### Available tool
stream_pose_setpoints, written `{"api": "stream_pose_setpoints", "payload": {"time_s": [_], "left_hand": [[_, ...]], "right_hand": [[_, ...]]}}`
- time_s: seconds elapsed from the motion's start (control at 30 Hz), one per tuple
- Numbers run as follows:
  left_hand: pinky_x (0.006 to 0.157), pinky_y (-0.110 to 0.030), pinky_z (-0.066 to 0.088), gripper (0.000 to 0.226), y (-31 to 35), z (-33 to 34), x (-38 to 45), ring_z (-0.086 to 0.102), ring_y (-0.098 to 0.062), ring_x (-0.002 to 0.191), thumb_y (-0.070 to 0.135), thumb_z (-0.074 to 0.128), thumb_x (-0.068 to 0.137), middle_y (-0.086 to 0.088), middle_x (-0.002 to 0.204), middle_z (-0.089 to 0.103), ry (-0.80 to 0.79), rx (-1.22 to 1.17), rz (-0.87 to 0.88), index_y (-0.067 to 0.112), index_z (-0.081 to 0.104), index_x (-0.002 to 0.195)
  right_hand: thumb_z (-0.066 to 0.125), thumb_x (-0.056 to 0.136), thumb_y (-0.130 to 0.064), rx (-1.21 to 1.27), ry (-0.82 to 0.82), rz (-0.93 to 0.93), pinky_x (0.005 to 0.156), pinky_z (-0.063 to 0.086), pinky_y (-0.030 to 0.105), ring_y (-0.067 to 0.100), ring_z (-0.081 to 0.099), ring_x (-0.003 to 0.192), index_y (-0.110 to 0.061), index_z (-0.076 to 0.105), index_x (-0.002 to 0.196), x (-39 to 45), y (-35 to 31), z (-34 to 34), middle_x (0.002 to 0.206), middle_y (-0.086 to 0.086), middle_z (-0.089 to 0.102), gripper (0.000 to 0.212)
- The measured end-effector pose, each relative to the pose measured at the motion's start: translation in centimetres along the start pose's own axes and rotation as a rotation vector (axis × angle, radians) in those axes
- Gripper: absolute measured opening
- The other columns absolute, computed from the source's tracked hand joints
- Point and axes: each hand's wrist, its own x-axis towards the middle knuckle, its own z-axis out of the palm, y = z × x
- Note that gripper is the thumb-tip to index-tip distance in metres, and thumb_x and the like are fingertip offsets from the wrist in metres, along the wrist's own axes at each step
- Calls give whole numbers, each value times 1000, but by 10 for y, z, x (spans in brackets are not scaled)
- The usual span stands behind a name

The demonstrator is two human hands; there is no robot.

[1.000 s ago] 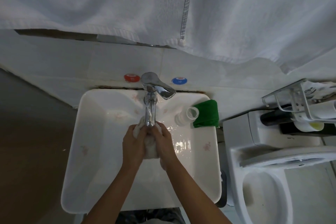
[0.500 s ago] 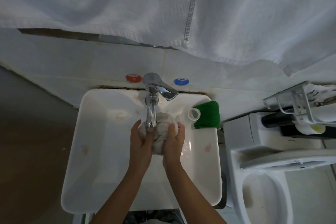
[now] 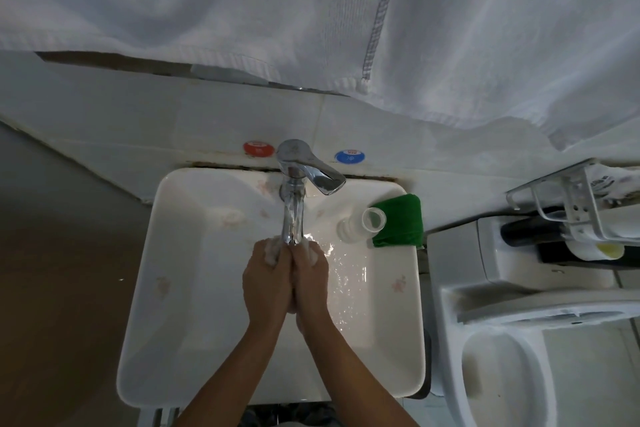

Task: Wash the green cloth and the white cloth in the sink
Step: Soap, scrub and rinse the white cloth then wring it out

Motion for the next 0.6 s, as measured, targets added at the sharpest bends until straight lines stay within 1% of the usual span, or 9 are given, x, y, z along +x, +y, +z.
{"api": "stream_pose_setpoints", "payload": {"time_s": [0.1,0.17,0.27,0.33,0.37,0.43,0.5,0.57,0.6], "left_hand": [[59,-22,41,22,-1,2,4,59,-20,68,23,53,94,-4,73,62,26,-11,31,8,58,79],[51,-14,36,27,-1,3,5,55,-15,58,17,55,94,-2,62,58,34,-28,38,6,59,69],[54,-24,39,31,4,3,7,53,-15,54,9,53,93,-2,57,56,26,-81,33,10,56,62],[53,-26,37,32,8,1,9,51,-17,56,8,52,92,0,58,54,10,-125,24,15,51,61],[54,-26,38,26,10,0,9,51,-18,59,10,53,92,0,62,54,-9,-145,33,15,51,66],[58,-21,43,8,13,-3,9,58,-16,71,18,60,91,1,78,59,-60,-173,48,12,54,89],[67,-17,47,37,9,-4,11,61,-15,88,24,66,87,-1,103,59,-89,-212,18,11,47,117],[73,-20,50,59,5,-7,12,61,-18,100,31,68,85,-3,120,55,-105,-254,-76,16,37,133],[74,-22,52,62,6,-9,9,62,-18,102,35,68,85,-3,125,55,-121,-269,-111,20,35,136]], "right_hand": [[55,88,-25,-37,75,-6,58,45,44,17,45,59,-15,49,58,3,-4,2,56,2,49,33],[54,82,-24,-13,121,33,57,42,41,17,43,58,-20,47,54,5,-3,3,54,-1,48,30],[52,81,-31,-63,166,56,58,51,40,23,55,58,-13,57,59,7,-3,5,57,5,60,29],[52,84,-32,3,191,21,61,50,41,20,55,60,-12,57,62,8,-4,7,60,7,58,31],[52,88,-31,38,212,11,62,49,40,18,54,61,-16,56,62,8,-5,7,61,5,56,31],[53,94,-25,116,244,38,66,50,38,17,57,68,-17,59,73,8,-9,4,70,3,58,24],[53,96,-19,222,240,74,73,54,32,19,64,82,-14,61,94,8,-11,2,89,6,65,10],[54,96,-15,293,233,104,79,57,30,19,66,94,-16,60,110,7,-14,1,105,7,66,16],[55,95,-14,338,226,120,81,57,30,20,66,98,-18,59,117,7,-15,1,109,6,65,22]]}}
